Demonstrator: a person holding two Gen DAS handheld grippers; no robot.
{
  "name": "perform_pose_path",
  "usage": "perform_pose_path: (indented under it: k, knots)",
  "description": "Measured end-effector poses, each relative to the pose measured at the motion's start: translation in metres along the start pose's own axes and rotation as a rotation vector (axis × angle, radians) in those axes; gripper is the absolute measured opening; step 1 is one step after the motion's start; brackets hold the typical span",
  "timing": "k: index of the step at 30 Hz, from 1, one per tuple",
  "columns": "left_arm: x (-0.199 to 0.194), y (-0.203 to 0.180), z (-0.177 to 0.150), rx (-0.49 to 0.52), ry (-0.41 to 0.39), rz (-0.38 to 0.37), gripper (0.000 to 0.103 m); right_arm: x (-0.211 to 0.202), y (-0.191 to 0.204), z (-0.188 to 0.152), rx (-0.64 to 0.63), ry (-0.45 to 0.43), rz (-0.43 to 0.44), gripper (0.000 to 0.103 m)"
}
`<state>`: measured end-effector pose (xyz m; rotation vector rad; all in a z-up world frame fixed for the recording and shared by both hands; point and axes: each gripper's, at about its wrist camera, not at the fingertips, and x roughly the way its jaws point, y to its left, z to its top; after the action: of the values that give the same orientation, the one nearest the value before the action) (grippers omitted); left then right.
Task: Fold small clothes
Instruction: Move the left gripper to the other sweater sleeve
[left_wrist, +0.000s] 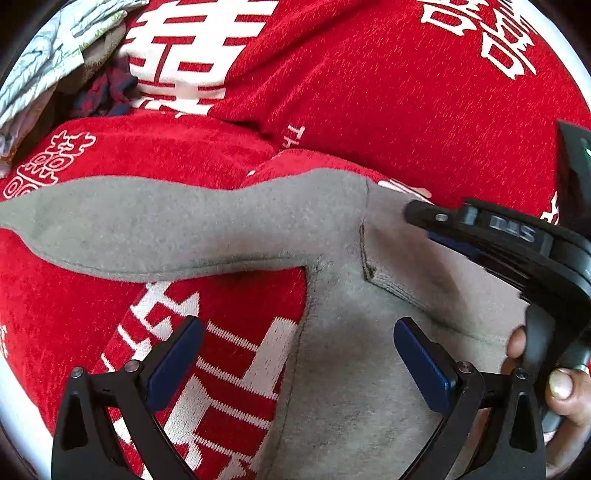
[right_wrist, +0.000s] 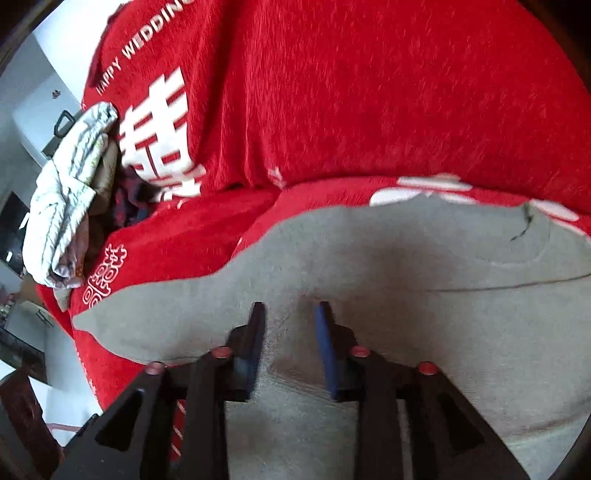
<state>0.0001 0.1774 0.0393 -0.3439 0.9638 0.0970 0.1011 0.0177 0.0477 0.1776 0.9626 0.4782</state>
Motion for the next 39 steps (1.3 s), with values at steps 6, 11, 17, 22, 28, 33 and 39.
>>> perform_pose_path:
  k: [6, 11, 17, 22, 28, 33, 39]
  knots:
    - [0.002, -0.049, 0.011, 0.093, 0.011, -0.033, 0.103, -0.045, -0.066, -0.006, 0.080, -0.075, -0.221, 0.054]
    - [0.023, -0.120, 0.011, 0.246, 0.045, -0.062, 0.103, -0.070, -0.139, -0.022, 0.146, -0.059, -0.481, 0.054]
    - [0.077, -0.165, 0.004, 0.354, 0.136, 0.019, 0.103, -0.076, -0.196, -0.047, 0.237, -0.009, -0.542, 0.055]
    - [0.079, -0.155, 0.005, 0.365, 0.104, 0.073, 0.103, -0.068, -0.188, -0.049, 0.135, -0.044, -0.582, 0.066]
    - [0.081, -0.138, 0.008, 0.323, 0.089, 0.138, 0.103, -0.061, -0.150, -0.055, 0.063, -0.053, -0.555, 0.066]
    - [0.064, -0.122, 0.006, 0.296, 0.068, 0.150, 0.103, -0.057, -0.124, -0.060, 0.009, -0.056, -0.515, 0.067]
    - [0.035, -0.051, 0.009, 0.124, 0.044, 0.170, 0.103, -0.039, -0.106, -0.066, -0.085, -0.047, -0.558, 0.071]
